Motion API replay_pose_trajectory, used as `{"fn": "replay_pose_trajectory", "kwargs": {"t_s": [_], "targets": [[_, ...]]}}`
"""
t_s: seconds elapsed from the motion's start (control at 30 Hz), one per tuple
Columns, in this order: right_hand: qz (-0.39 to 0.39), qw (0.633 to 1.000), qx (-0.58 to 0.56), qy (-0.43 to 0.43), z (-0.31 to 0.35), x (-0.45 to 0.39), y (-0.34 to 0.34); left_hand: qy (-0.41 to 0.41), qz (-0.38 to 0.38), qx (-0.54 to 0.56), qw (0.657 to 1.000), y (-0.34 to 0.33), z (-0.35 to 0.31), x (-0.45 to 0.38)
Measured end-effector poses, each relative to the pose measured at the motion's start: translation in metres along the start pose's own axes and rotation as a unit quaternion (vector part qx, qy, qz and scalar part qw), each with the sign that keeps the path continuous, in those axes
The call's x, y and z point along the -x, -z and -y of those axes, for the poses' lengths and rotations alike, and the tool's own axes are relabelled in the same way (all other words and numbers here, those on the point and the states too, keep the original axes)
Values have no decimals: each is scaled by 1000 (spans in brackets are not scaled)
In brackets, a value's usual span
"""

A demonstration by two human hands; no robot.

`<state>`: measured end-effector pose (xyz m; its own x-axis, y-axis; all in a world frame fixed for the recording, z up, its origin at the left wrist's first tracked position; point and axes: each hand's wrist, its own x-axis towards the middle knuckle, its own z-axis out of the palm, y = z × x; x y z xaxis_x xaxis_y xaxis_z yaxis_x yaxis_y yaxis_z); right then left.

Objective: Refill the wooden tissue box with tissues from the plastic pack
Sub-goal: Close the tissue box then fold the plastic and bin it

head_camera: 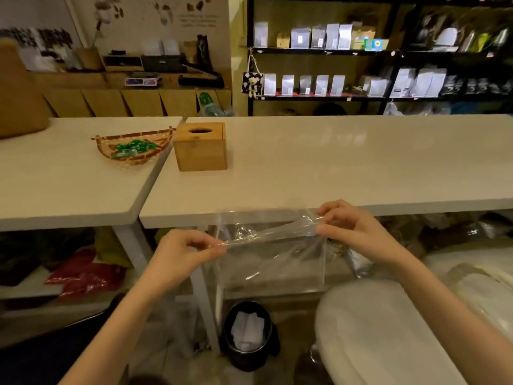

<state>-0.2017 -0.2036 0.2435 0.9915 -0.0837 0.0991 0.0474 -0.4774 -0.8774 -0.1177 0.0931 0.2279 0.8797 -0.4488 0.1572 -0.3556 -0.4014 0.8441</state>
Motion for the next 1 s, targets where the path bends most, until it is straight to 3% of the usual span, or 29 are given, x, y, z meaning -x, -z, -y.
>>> {"fn": "replay_pose_trajectory", "kwargs": {"t_s": [0.1,0.27,0.37,0.43,0.47,0.57,0.63,0.7,0.77,0.83,0.9,1.0], "targets": [[29,996,-79,2,-5,10,-15,54,70,66,994,7,9,17],[54,996,-70,-29,-36,7,-45,110,241,120,957,2,37,27],[72,992,-72,-80,-64,-2,-59,176,346,215,896,-18,66,27],[89,986,-70,-121,-84,-10,-67,242,369,302,845,-38,92,29],[103,982,-77,-141,-94,-15,-71,262,368,313,835,-49,104,30],[150,956,-136,-215,-124,-27,-89,297,350,277,844,-84,137,33],[135,913,-248,-296,-149,-33,-103,333,317,281,843,-108,157,35],[85,807,-445,-378,-183,-37,-123,383,241,315,834,-132,183,38],[36,713,-565,-414,-226,-35,-153,430,151,349,819,-159,217,44],[15,673,-587,-450,-271,-26,-190,467,73,354,807,-190,254,49],[7,696,-531,-483,-304,-10,-228,489,14,350,799,-220,287,53],[-20,782,-373,-499,-352,1,-279,488,-54,304,817,-258,338,53]]}}
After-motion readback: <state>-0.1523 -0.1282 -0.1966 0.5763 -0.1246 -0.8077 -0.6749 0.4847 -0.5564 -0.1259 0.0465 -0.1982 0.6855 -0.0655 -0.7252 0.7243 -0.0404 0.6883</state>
